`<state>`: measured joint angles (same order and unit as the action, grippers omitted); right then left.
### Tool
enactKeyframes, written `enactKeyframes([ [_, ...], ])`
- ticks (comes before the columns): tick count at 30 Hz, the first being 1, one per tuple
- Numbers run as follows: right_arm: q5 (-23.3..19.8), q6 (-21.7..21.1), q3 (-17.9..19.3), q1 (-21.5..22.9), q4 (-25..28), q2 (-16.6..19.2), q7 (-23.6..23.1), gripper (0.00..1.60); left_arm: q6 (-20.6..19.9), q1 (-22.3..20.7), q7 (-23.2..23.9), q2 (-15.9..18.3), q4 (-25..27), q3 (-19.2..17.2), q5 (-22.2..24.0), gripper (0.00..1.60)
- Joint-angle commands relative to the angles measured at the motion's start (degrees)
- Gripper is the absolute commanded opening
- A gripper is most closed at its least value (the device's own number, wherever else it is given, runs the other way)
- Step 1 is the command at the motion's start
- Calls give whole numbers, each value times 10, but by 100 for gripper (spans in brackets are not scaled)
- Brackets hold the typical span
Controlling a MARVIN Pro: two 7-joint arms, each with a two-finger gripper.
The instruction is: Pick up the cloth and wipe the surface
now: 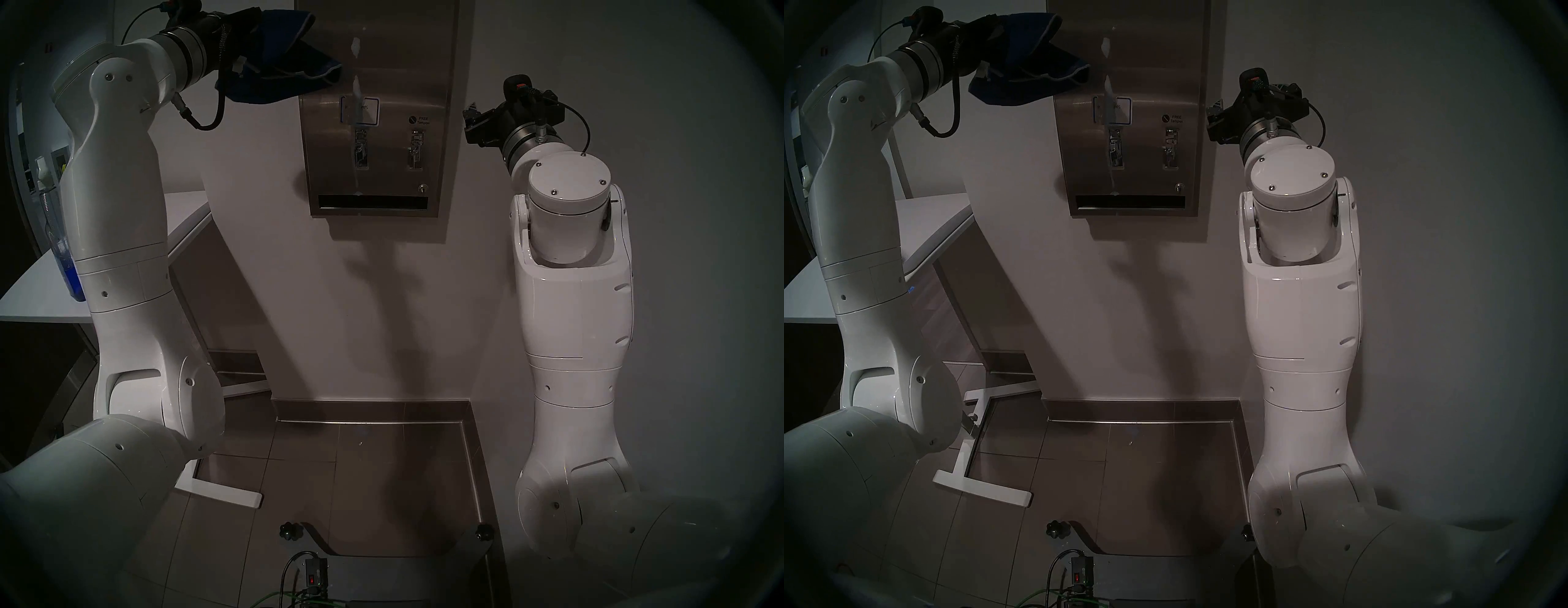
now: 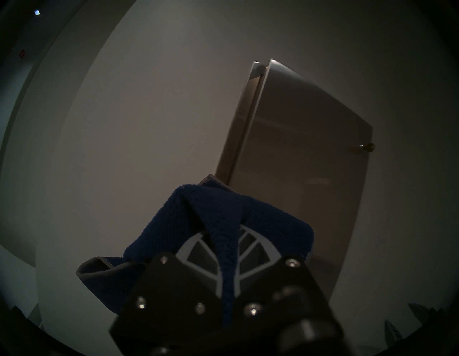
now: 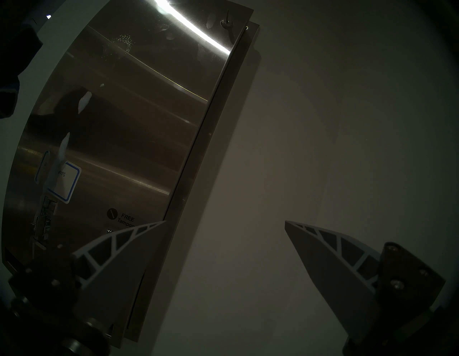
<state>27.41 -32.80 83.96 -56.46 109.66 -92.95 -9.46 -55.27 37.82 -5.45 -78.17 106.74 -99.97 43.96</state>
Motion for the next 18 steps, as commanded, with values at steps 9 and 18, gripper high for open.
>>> enactKeyframes([
  [9,0,2,0,18,15,-1,0,160,3,11,29,65,23,8,104,0],
  [18,0,2,0,18,15,-1,0,160,3,11,14,82,22,15,134,0],
])
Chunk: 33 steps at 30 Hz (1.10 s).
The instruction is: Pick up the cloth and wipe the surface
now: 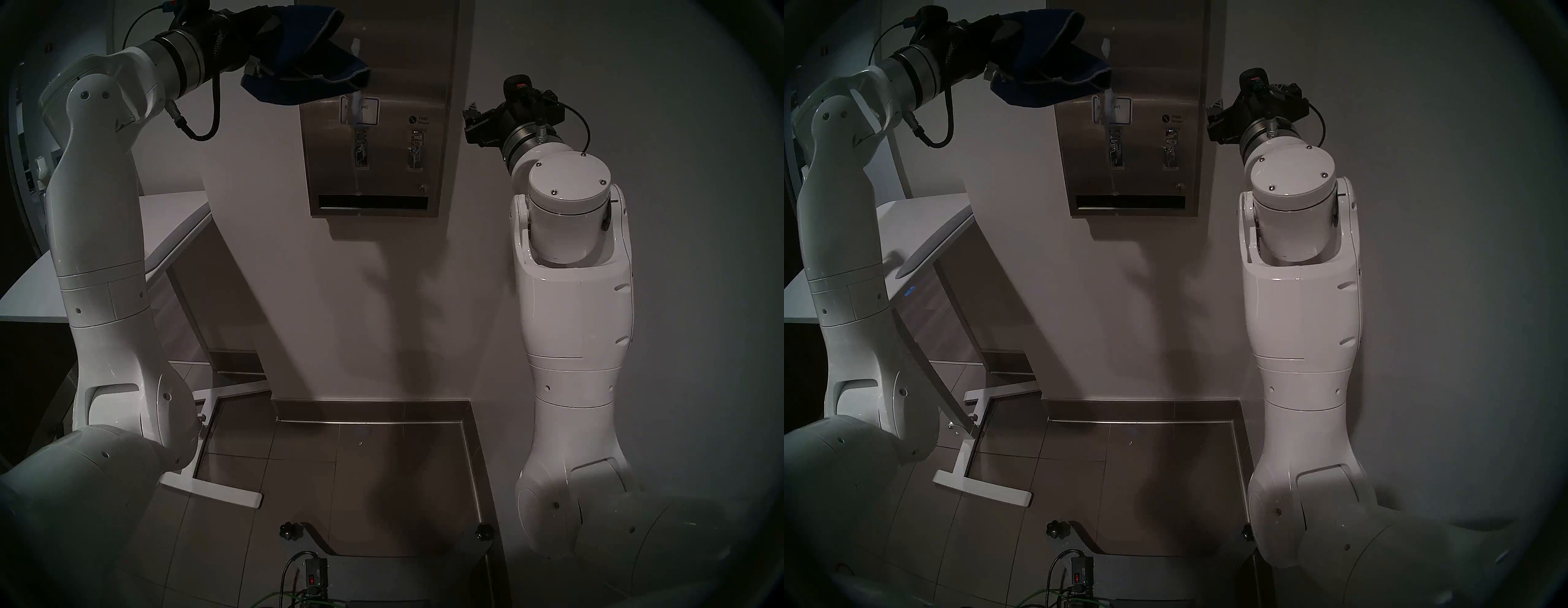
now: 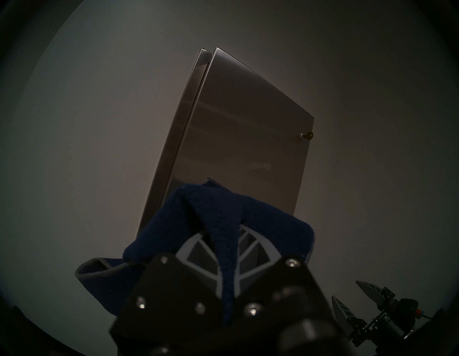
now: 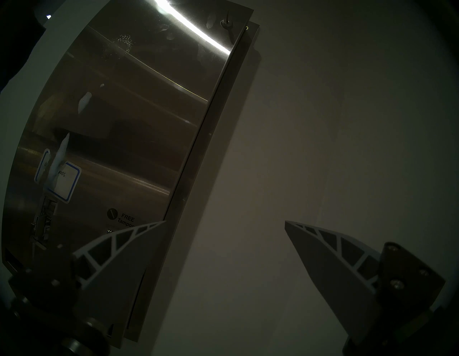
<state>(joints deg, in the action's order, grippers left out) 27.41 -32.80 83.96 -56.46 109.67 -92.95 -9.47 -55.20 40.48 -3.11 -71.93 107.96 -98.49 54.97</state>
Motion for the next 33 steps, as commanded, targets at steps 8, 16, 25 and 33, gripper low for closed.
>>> enactKeyframes([
  [8,-26,4,9,25,23,2,-33,160,2,-16,-24,28,10,5,43,0],
  [16,-60,13,-1,41,25,9,-97,160,2,-16,-34,33,11,7,55,0],
  [25,-90,26,-7,57,16,14,-149,160,2,-16,-45,39,11,10,69,0],
  [33,-112,41,-8,81,-6,11,-176,160,2,-17,-56,26,11,17,101,0],
])
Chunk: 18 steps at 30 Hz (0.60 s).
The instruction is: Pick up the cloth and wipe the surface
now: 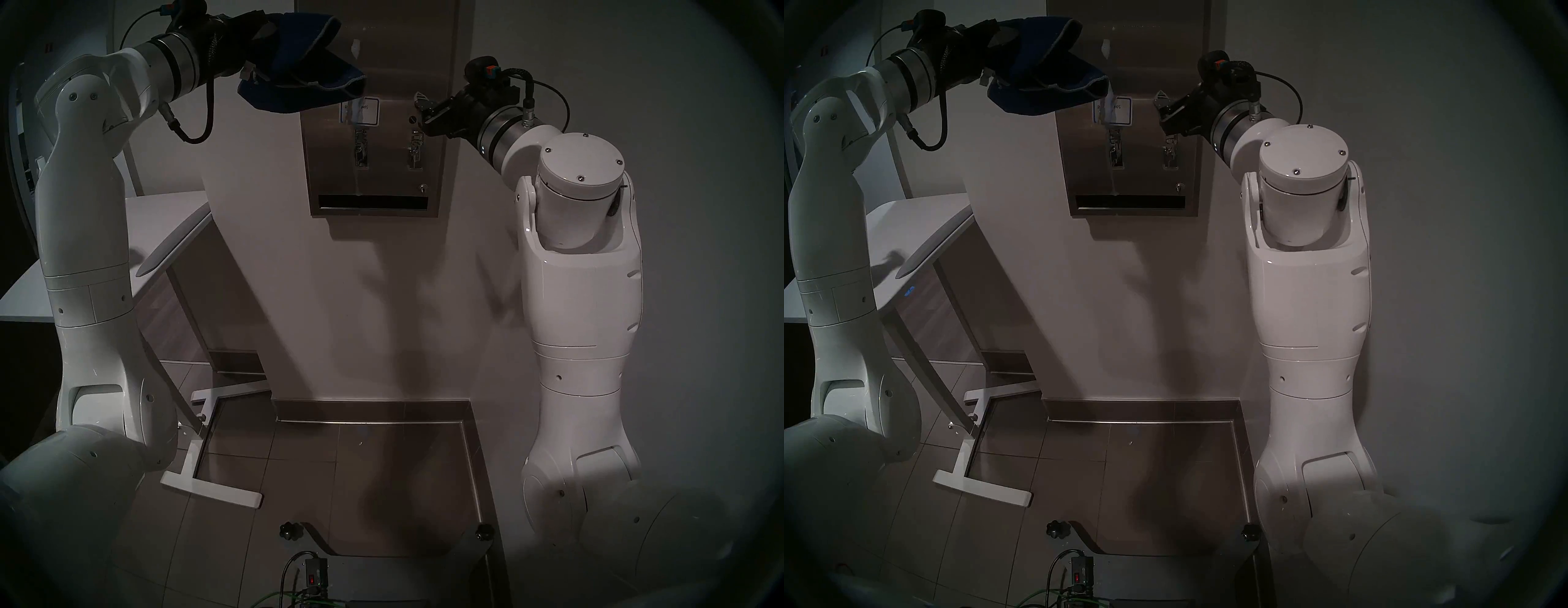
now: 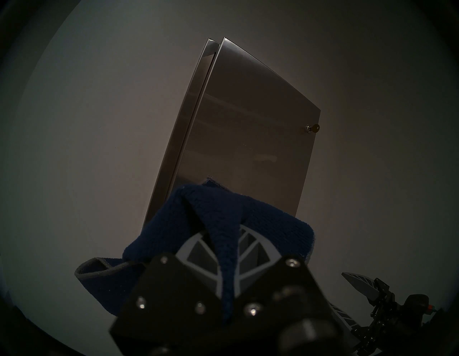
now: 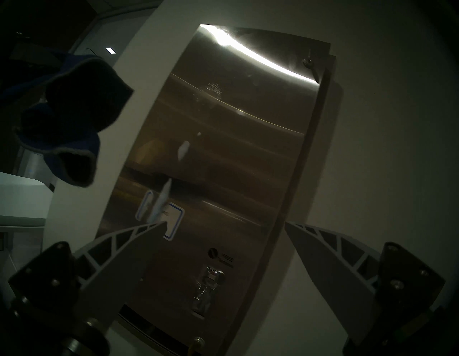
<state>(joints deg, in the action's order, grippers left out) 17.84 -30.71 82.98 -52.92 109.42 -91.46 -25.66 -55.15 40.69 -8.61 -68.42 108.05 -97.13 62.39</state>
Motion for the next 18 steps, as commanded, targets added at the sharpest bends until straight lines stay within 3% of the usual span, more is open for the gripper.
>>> enactKeyframes([
  [1,-17,22,1,47,-5,-5,-16,160,2,-20,0,-12,8,3,34,0],
  [9,-42,28,-2,63,-20,-8,-47,160,2,-28,-13,-33,1,-1,77,0],
  [18,-65,33,-8,80,-32,-8,-89,160,2,-31,-13,-31,-24,9,99,0],
])
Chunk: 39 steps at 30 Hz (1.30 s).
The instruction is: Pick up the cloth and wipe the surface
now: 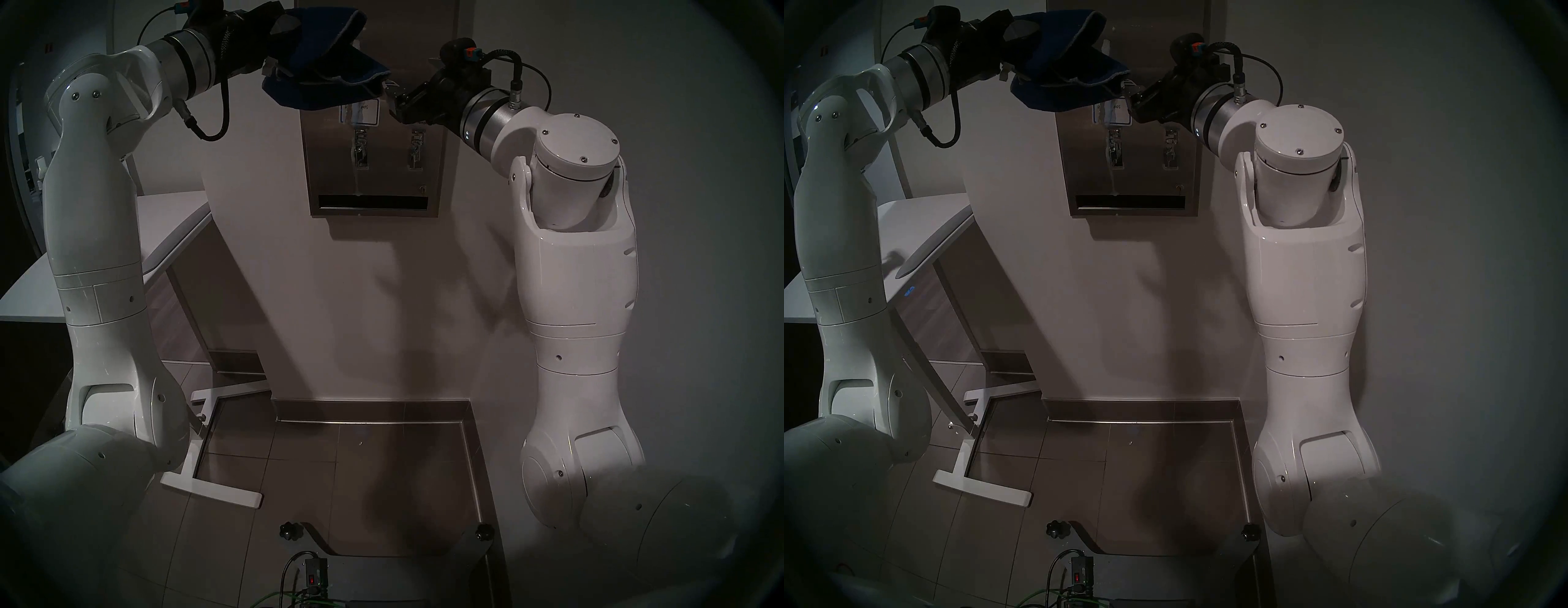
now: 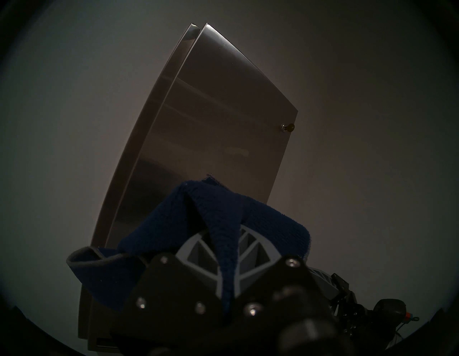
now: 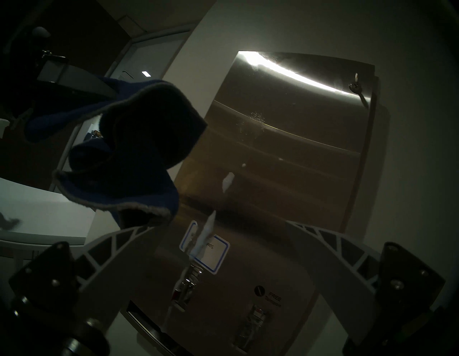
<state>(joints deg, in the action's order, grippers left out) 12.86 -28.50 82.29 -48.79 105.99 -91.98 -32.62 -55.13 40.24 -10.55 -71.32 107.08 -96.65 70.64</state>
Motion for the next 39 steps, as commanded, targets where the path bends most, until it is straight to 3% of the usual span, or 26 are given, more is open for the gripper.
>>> enactKeyframes([
  [1,-16,11,-2,40,2,-2,-22,160,1,-27,8,-2,-20,6,17,0],
  [19,-24,25,-2,60,-20,-7,-43,160,19,-34,50,22,-96,57,-19,0],
  [30,-40,13,3,47,-16,0,-79,160,47,-83,75,54,-180,74,-69,0],
  [39,-44,17,2,45,-34,-3,-94,160,64,-106,99,48,-206,79,-82,0],
])
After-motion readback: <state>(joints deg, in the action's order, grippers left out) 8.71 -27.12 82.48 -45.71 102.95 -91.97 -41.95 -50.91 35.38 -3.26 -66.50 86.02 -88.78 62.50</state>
